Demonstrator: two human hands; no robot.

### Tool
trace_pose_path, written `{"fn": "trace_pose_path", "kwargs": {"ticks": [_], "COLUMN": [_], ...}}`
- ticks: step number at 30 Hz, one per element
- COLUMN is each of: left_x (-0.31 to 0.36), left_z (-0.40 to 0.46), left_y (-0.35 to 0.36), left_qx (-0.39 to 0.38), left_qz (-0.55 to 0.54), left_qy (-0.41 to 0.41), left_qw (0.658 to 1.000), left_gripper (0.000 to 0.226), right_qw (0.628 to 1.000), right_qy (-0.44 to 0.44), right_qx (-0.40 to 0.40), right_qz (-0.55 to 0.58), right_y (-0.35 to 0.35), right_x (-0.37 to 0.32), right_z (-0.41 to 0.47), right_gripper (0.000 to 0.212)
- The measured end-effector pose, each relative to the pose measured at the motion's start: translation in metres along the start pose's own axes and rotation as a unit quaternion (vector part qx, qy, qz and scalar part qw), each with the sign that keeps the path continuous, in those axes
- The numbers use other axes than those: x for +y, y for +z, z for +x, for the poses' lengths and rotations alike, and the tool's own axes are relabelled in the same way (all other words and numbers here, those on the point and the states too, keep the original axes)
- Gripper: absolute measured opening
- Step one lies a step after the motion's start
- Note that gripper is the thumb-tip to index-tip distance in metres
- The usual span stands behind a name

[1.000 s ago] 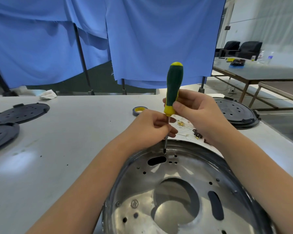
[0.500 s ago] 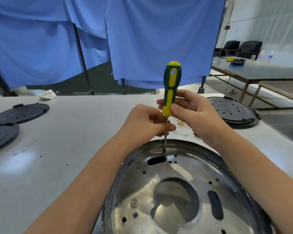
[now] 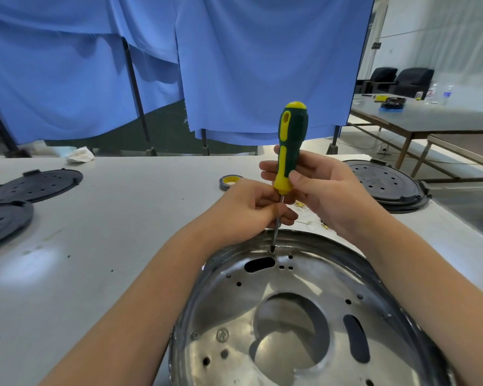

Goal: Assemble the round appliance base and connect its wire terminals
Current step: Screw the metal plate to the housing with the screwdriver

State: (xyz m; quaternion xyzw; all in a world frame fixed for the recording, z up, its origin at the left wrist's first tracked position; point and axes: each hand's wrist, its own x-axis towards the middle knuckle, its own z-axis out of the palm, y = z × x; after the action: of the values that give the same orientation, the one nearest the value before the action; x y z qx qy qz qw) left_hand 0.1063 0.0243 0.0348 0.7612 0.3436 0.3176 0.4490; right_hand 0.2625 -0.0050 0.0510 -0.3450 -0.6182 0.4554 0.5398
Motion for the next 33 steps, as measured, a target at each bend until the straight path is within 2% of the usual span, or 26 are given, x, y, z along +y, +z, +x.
{"fn": "trace_pose_path", "kwargs": {"ticks": [3,6,13,16,19,24,28,33], "left_x": [-0.002,-0.002,-0.001,-0.003,-0.006,-0.008,-0.006,-0.004], "left_z": [0.0,-0.001,-0.001,-0.001,0.001,0.002,0.002,0.001], "left_y": [0.0,-0.001,-0.002,-0.002,-0.006,-0.008,-0.006,-0.003], "left_qx": [0.018,0.053,0.089,0.086,0.085,0.06,0.02,0.006], "left_qz": [-0.004,0.047,0.088,0.091,0.056,0.004,-0.005,0.004], "left_qy": [-0.005,0.012,0.043,0.046,0.023,-0.008,-0.021,-0.014], "left_qw": [1.0,0.997,0.991,0.991,0.995,0.998,1.0,1.0], "left_gripper": [0.017,0.009,0.023,0.025,0.016,0.014,0.014,0.011], "right_qw": [0.998,0.995,0.977,0.969,0.981,0.999,1.0,1.0], "right_qy": [-0.017,-0.036,-0.079,-0.091,-0.076,-0.026,-0.006,-0.006], "right_qx": [0.035,0.055,0.089,0.092,0.059,0.018,0.009,0.018], "right_qz": [-0.046,-0.078,-0.174,-0.211,-0.166,-0.021,0.015,-0.012], "right_y": [0.001,0.003,0.007,0.009,0.011,0.007,0.004,0.004], "right_x": [-0.002,-0.006,-0.007,-0.006,-0.004,-0.005,-0.001,0.001], "right_z": [-0.001,-0.002,-0.001,-0.003,-0.003,0.0,0.001,0.001], "right_gripper": [0.026,0.028,0.037,0.033,0.017,0.034,0.04,0.031]}}
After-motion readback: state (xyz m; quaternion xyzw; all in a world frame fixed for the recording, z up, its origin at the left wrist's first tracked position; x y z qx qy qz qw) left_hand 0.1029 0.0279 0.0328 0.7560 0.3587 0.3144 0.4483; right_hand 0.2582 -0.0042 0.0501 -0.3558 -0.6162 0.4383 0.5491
